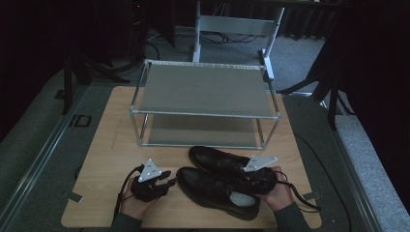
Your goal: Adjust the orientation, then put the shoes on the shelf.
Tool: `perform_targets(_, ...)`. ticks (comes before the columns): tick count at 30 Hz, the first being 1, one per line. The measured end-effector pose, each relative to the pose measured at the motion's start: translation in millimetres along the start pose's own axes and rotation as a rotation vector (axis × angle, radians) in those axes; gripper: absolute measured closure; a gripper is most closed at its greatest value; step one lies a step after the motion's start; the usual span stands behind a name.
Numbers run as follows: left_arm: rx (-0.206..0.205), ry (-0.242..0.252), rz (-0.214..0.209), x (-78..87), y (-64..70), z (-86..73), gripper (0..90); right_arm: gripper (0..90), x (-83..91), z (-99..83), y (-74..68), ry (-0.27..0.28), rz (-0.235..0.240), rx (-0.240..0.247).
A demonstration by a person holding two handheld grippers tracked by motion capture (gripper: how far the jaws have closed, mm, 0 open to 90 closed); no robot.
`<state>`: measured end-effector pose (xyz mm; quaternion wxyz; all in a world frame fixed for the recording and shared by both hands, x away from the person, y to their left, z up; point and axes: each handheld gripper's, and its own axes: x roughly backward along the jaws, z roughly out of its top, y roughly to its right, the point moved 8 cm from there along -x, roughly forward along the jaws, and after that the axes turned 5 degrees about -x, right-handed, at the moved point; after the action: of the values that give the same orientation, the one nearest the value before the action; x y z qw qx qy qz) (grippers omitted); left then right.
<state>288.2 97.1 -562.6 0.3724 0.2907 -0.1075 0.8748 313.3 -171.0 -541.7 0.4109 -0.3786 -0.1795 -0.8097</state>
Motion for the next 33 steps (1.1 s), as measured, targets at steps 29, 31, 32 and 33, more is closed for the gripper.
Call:
perform_targets(29, -0.001, -0.003, -0.007, -3.7, -0.1, 0.1, 63.0, 81.3, 18.9, -20.0, 9.0, 0.065, -0.147, -0.198)
perform_targets(31, 0.0, -0.002, -0.008, -3.9, 0.2, 0.3, 63.0, 81.3, 21.4, -22.9, 11.1, 0.069, -0.161, -0.215)
perform_targets(32, 0.001, -0.002, -0.008, -4.0, 0.3, 0.2, 63.0, 81.3, 22.8, -24.4, 12.4, 0.075, -0.17, -0.229)
perform_targets(33, -0.001, -0.003, -0.008, -4.1, 0.3, 0.0, 63.0, 81.3, 24.2, -25.8, 13.3, 0.082, -0.178, -0.239)
